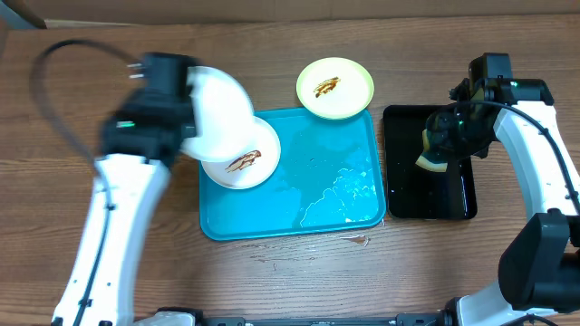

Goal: Clean dirty plates on tray and stack at the side
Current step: 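Lift the cleaned white plate with the left gripper and place it left of the tray, then grip the rim of the back white plate with the left gripper and pull it forward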

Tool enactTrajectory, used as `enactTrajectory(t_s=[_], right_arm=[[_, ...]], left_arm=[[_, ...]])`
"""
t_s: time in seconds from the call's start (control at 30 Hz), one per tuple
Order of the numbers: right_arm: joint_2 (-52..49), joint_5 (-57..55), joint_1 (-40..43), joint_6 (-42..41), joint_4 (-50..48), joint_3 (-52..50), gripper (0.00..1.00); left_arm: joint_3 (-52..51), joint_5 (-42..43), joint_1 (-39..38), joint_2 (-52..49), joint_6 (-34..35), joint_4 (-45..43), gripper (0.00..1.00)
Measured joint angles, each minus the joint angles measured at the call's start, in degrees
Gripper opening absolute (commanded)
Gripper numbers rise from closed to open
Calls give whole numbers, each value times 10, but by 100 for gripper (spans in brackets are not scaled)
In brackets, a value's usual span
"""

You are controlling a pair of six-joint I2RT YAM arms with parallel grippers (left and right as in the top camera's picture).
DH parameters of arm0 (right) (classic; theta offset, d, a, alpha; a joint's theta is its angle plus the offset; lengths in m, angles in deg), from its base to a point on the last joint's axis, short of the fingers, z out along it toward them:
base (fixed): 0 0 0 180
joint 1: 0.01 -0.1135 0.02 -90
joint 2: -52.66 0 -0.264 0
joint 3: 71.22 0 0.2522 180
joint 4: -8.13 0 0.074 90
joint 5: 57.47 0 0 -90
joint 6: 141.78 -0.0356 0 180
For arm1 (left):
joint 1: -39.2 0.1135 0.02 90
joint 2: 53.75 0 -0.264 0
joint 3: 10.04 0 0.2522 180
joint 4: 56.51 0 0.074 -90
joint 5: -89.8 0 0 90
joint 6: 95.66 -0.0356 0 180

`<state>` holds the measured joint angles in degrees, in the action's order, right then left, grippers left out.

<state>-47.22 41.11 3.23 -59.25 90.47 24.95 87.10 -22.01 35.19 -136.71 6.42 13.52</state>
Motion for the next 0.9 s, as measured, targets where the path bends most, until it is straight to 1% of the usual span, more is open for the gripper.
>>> enactTrajectory(t_s=[0.17, 0.33, 0.6, 0.83, 0.87, 0.9], right_arm=[[0, 0, 0, 0, 0, 0, 4], [0, 0, 0, 0, 0, 0, 4], [0, 0, 0, 0, 5, 0, 4], [0, 0, 0, 0, 5, 0, 4], [0, 0, 0, 0, 5, 0, 4], [0, 0, 0, 0, 5, 0, 4]], left_arm=[[0, 80, 151, -15, 0, 6, 4], [0, 111, 243, -64, 5, -1, 4], [0, 129, 304, -176, 14, -19, 4], [0, 131, 342, -224, 14, -25, 4], [0, 132, 347, -229, 14, -25, 7], [0, 132, 350, -234, 14, -25, 17]])
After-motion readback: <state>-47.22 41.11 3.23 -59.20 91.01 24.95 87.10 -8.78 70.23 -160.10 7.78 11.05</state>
